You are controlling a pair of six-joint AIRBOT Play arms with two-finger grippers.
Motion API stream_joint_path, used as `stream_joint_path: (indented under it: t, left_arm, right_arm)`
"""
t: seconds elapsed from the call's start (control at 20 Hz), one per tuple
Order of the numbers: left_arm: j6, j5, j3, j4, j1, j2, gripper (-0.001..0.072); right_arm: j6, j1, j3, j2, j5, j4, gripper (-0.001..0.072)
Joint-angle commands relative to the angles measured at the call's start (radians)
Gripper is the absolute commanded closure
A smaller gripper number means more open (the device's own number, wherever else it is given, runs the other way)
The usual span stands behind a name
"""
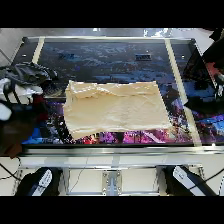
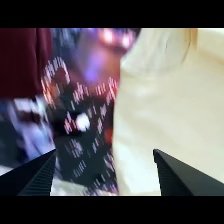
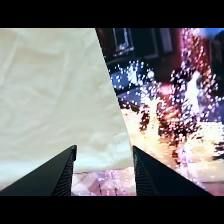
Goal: Fold the shirts.
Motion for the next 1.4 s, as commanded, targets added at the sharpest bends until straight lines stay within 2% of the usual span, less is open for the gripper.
stream_joint_path:
  t: [0.0,0.2,0.4,0.55,0.6,0.7,0.85,0.95,1.0,1.2,1.35]
  left_arm:
    - [-0.09,-0.003,-0.331,-0.285,0.076,0.182,0.001]
    - [0.112,-0.002,-0.401,-0.493,0.13,0.063,0.001]
    - [0.37,0.082,-0.4,-0.732,0.135,-0.133,0.001]
    - [0.465,0.106,-0.399,-0.807,0.135,-0.242,0.0015]
    - [0.497,0.107,-0.399,-0.844,0.134,-0.265,0.007]
    - [0.591,0.111,-0.4,-0.953,0.134,-0.289,0.0236]
    - [0.676,0.13,-0.4,-1.011,0.134,-0.294,0.0537]
    - [0.677,0.129,-0.4,-1.011,0.129,-0.294,0.0605]
    - [0.679,0.129,-0.4,-1.01,0.123,-0.294,0.069]
    - [0.699,0.128,-0.4,-1.01,0.109,-0.293,0.0692]
    - [0.699,0.114,-0.4,-1.011,0.109,-0.293,0.0692]
  right_arm:
    - [-0.005,-0.085,-0.296,0.217,-0.146,0.122,0.0316]
    - [-0.005,-0.118,-0.271,0.248,-0.103,0.122,0.0316]
    - [-0.005,-0.117,-0.23,0.249,-0.052,0.152,0.0316]
    - [-0.005,-0.118,-0.194,0.249,-0.002,0.156,0.0317]
    - [-0.005,-0.117,-0.182,0.249,0.007,0.157,0.0318]
    - [-0.005,-0.117,-0.158,0.249,0.023,0.158,0.0319]
    - [-0.005,-0.117,-0.145,0.249,0.019,0.155,0.0319]
    - [-0.005,-0.117,-0.145,0.249,0.016,0.143,0.032]
    - [-0.005,-0.117,-0.145,0.249,0.01,0.125,0.032]
    - [-0.005,-0.118,-0.132,0.249,-0.045,0.041,0.032]
    - [-0.003,-0.117,-0.117,0.248,-0.007,0.031,0.0331]
